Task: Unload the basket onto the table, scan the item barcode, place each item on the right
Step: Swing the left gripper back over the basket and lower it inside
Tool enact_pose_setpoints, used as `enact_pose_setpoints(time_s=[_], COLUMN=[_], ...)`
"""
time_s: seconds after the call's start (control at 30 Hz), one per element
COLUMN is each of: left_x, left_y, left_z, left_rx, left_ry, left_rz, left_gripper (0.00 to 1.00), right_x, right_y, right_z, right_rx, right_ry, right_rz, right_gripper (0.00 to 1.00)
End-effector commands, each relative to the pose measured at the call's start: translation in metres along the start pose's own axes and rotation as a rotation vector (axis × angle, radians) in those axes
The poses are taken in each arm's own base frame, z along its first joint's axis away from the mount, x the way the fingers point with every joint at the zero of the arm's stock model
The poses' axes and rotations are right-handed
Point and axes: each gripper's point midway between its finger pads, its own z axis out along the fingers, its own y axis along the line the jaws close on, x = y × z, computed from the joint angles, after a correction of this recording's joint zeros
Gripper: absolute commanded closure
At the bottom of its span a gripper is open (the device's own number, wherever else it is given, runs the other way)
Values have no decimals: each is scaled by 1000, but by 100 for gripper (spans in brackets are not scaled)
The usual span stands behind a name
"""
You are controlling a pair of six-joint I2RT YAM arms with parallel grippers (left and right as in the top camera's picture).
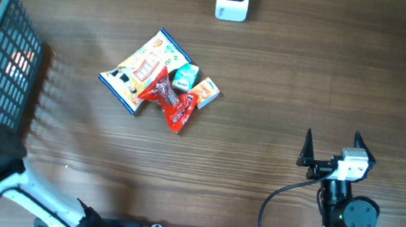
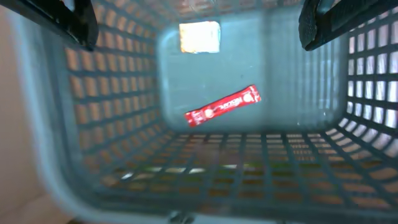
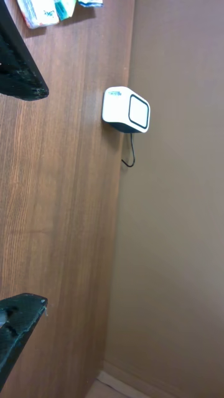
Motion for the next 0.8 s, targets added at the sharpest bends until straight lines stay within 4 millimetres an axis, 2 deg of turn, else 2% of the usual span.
enact_pose_setpoints(time_s=[0.0, 0.13, 0.27, 0.33, 0.57, 0.77], left_x=[22, 44, 74, 82, 102, 147], left_y=[3, 2, -11, -11, -1, 13], left_z=[72, 112, 146, 157, 182, 201], left_rx=[-89, -129, -64, -62, -87, -31], left_ry=[119, 203, 319, 346, 419, 596], left_rz=[9, 32, 247, 346, 444, 609], left_gripper=[1, 3, 4, 4, 3, 2], right_x=[-2, -2, -2, -2, -2, -2], right_y=[-1, -1, -1, -1, -1, -1], right_z=[0, 0, 0, 0, 0, 0], right_rx=[3, 3, 3, 3, 3, 3], right_ry=[-9, -9, -9, -9, -9, -9], right_rz=[-10, -11, -10, -11, -11, -11], right_gripper=[0, 0, 0, 0, 0, 0])
